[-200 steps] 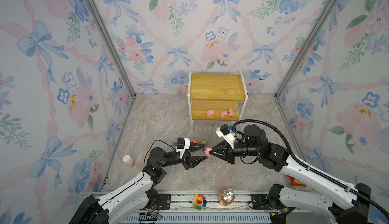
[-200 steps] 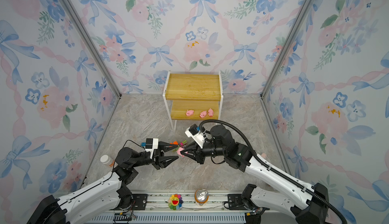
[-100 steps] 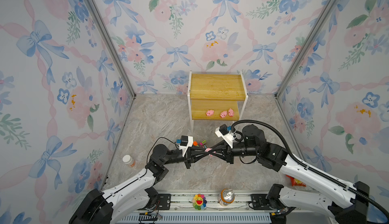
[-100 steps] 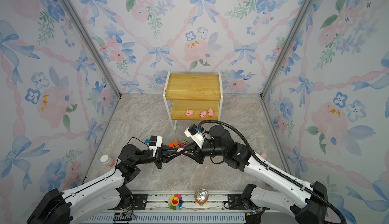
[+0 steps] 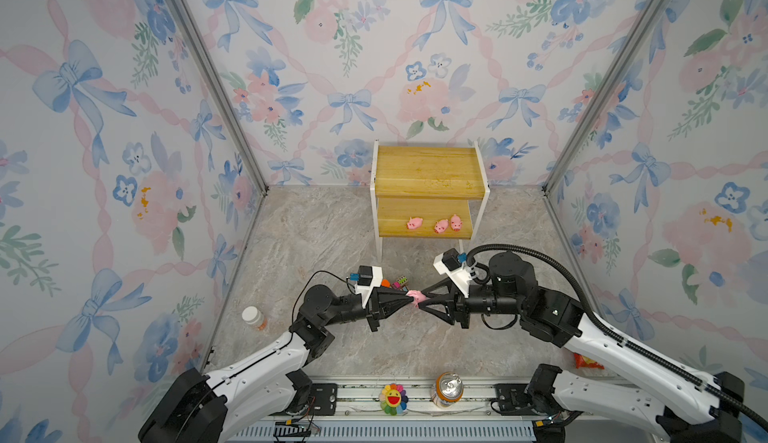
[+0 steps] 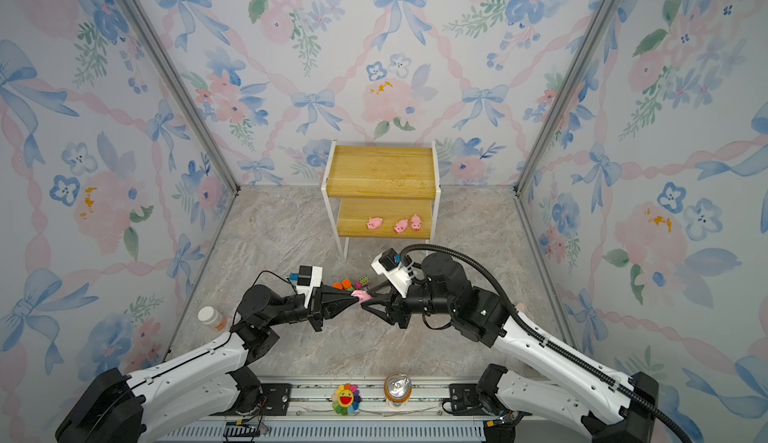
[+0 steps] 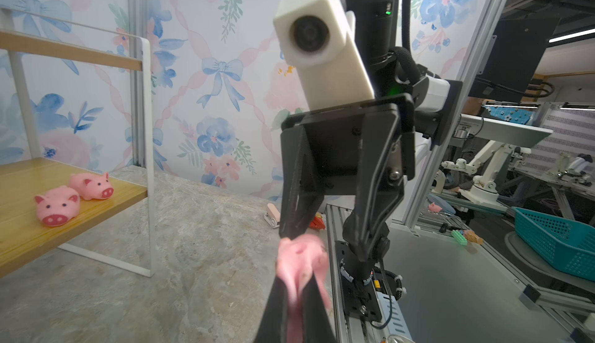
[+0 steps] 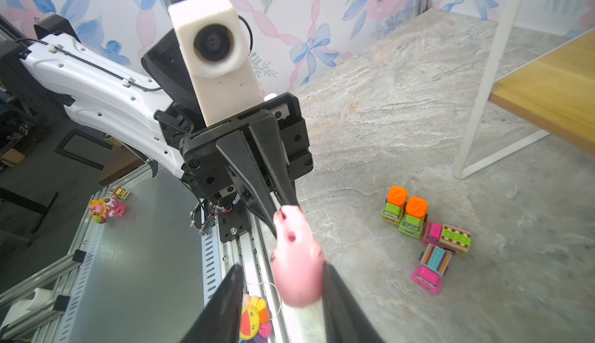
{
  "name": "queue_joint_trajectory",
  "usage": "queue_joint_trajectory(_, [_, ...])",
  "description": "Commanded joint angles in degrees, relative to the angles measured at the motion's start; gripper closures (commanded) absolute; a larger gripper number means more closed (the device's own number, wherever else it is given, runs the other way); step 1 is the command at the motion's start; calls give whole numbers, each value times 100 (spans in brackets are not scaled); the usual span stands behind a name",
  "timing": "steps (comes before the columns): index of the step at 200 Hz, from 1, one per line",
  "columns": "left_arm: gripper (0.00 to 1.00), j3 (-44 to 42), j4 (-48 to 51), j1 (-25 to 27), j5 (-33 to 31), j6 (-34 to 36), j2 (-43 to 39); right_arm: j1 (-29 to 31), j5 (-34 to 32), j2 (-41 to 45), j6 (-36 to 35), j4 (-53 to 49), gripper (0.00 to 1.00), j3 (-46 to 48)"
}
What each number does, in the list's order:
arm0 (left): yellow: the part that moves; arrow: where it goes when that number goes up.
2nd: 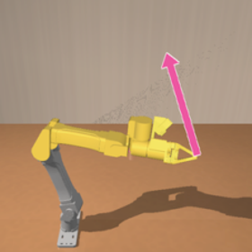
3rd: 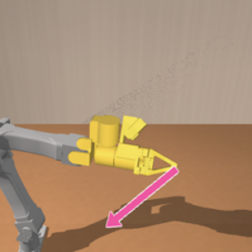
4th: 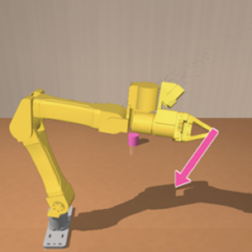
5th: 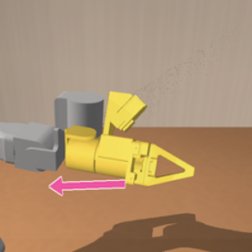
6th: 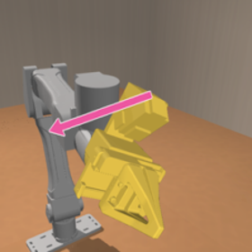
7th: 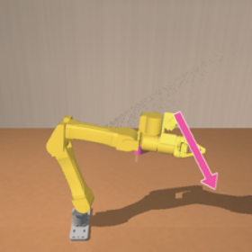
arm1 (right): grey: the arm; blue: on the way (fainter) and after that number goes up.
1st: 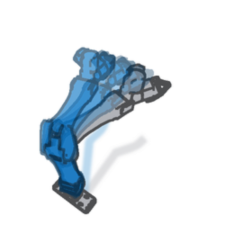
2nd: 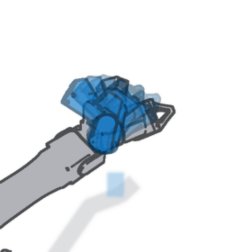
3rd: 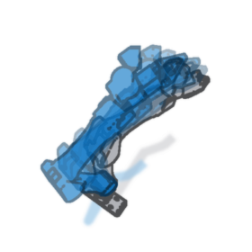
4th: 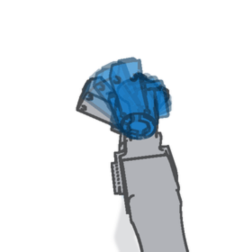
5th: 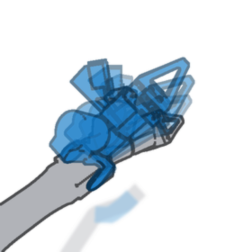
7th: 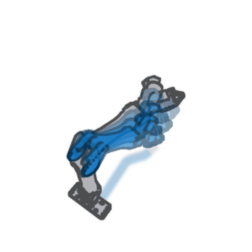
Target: Place and organize the plastic toys onto the shelf
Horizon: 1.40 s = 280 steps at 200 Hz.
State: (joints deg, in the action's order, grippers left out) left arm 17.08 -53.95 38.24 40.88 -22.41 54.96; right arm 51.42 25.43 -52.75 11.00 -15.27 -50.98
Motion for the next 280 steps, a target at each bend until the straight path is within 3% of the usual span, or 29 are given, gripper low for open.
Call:
queue_joint_trajectory(1, [100,-256,93,-44,-803,-336,-21,36,-479,540,-81,-258,56,125])
queue_joint_trajectory(39, [100,-616,552,-222,-1584,-1323,-56,-26,-898,891,31,-437,55,263])
queue_joint_trajectory(76, [100,-1201,719,-598,-2464,-3289,-276,-27,-996,726,19,-378,55,268])
queue_joint_trajectory(129, [100,-1269,3042,-987,-3281,-5436,-1276,-27,-979,495,-72,-284,55,264])
queue_joint_trajectory(162, [100,-1430,3885,-1191,-3478,-6933,-1926,-61,-909,459,-132,-285,55,263])
queue_joint_trajectory(191, [100,-1313,4993,-1231,-3665,-7736,-2333,-104,-823,442,-177,-163,55,327])
queue_joint_trajectory(234, [100,-1326,5486,-1231,-4048,-8576,-2758,-298,-592,422,-248,-63,55,477])
queue_joint_trajectory(280, [100,-1273,5429,-1231,-3894,-9335,-2406,-567,-330,542,-266,29,55,611])
